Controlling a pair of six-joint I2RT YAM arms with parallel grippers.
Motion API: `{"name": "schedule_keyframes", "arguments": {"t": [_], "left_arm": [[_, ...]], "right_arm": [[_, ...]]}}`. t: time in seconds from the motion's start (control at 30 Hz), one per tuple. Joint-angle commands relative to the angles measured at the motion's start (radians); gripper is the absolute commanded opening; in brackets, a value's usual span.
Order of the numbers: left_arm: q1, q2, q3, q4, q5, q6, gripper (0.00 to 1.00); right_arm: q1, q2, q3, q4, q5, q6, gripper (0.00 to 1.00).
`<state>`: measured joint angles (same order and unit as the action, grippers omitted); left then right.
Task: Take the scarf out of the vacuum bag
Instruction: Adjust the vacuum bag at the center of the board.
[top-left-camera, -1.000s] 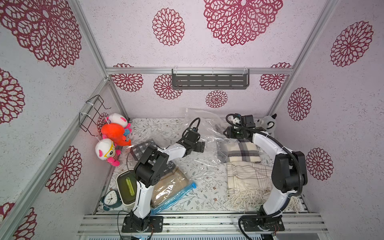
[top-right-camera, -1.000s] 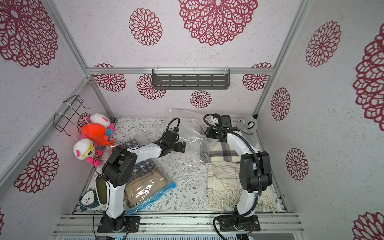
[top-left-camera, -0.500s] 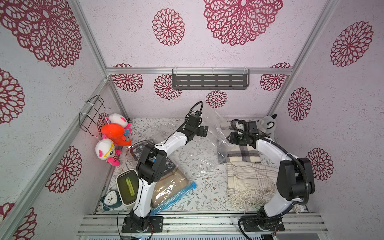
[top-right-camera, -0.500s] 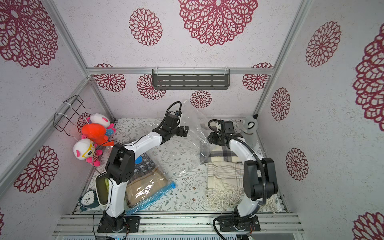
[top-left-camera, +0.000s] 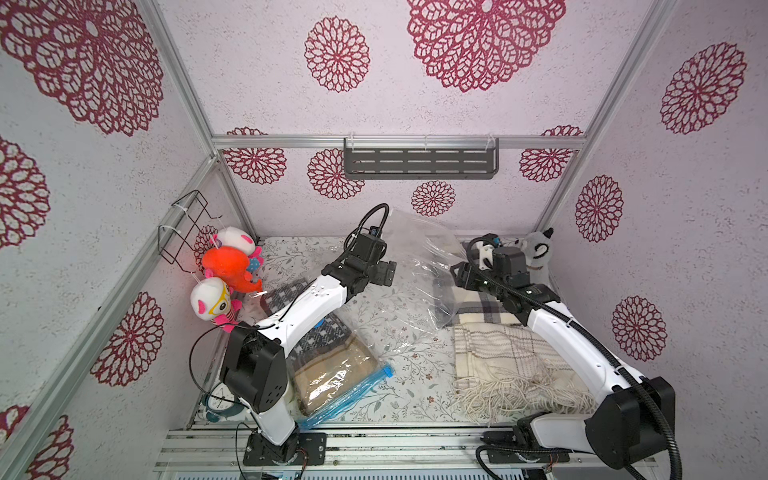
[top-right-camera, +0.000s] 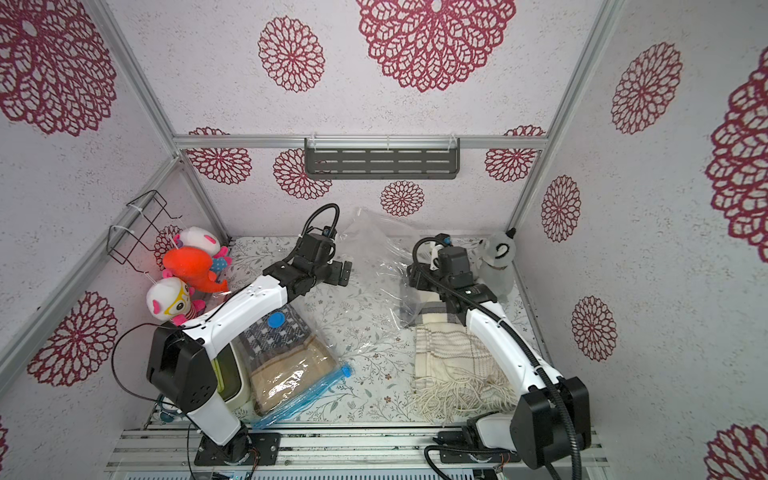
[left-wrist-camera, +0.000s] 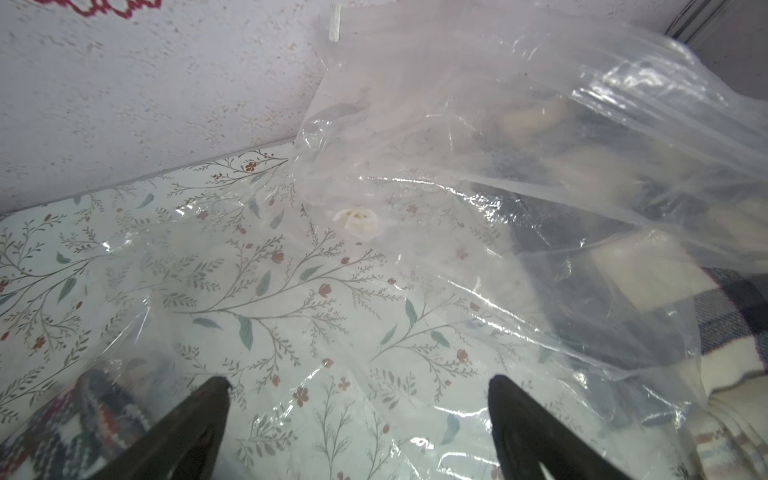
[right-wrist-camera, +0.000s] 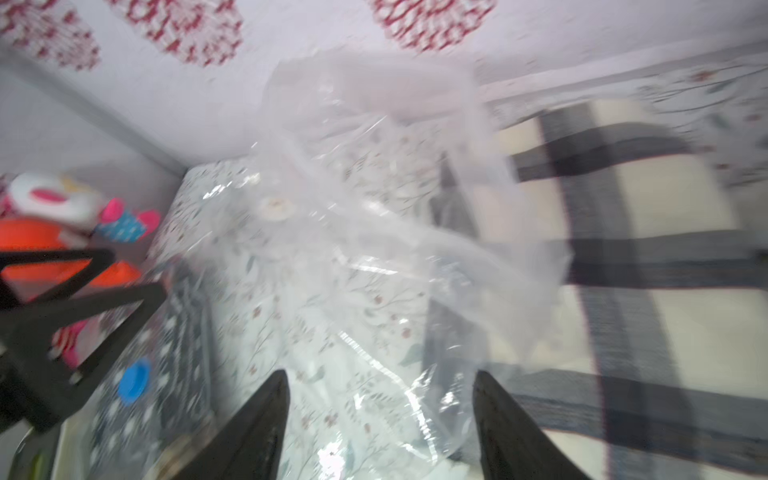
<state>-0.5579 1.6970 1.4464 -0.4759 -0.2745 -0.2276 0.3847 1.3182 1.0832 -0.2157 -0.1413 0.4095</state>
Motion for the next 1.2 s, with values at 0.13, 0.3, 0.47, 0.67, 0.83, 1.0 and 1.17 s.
{"name": "schedule_keyframes", "arguments": {"t": [0.13, 0.3, 0.47, 0.67, 0.83, 1.0, 1.17], "left_arm": [[0.003, -0.185, -0.233, -0.096, -0.033, -0.156, 0.91], [-0.013, -0.31, -0.382, -0.179, -0.178, -0.287, 0.85], [0.004, -0.378, -0.495, -0.127, -0.185, -0.318, 0.82], [0.006, -0.446, -0.56, -0.098, -0.196, -0.318, 0.75], [0.021, -0.476, -0.581, -0.069, -0.201, -0.303, 0.7], [0.025, -0.482, -0.59, -0.015, -0.18, -0.288, 0.66], [0.026, -0.481, -0.613, 0.025, -0.159, -0.279, 0.65]], "right_arm": [[0.252, 0.102, -0.076, 0.086, -0.129, -0.021, 0.8], [0.385, 0.25, -0.083, 0.253, -0.198, 0.01, 0.86], [0.466, 0.433, -0.027, 0.362, -0.339, 0.038, 0.85], [0.508, 0.575, 0.022, 0.43, -0.354, 0.076, 0.84], [0.525, 0.677, 0.071, 0.456, -0.383, 0.087, 0.74], [0.487, 0.774, 0.186, 0.385, -0.32, 0.088, 0.35], [0.446, 0.828, 0.311, 0.299, -0.26, 0.041, 0.27]]}}
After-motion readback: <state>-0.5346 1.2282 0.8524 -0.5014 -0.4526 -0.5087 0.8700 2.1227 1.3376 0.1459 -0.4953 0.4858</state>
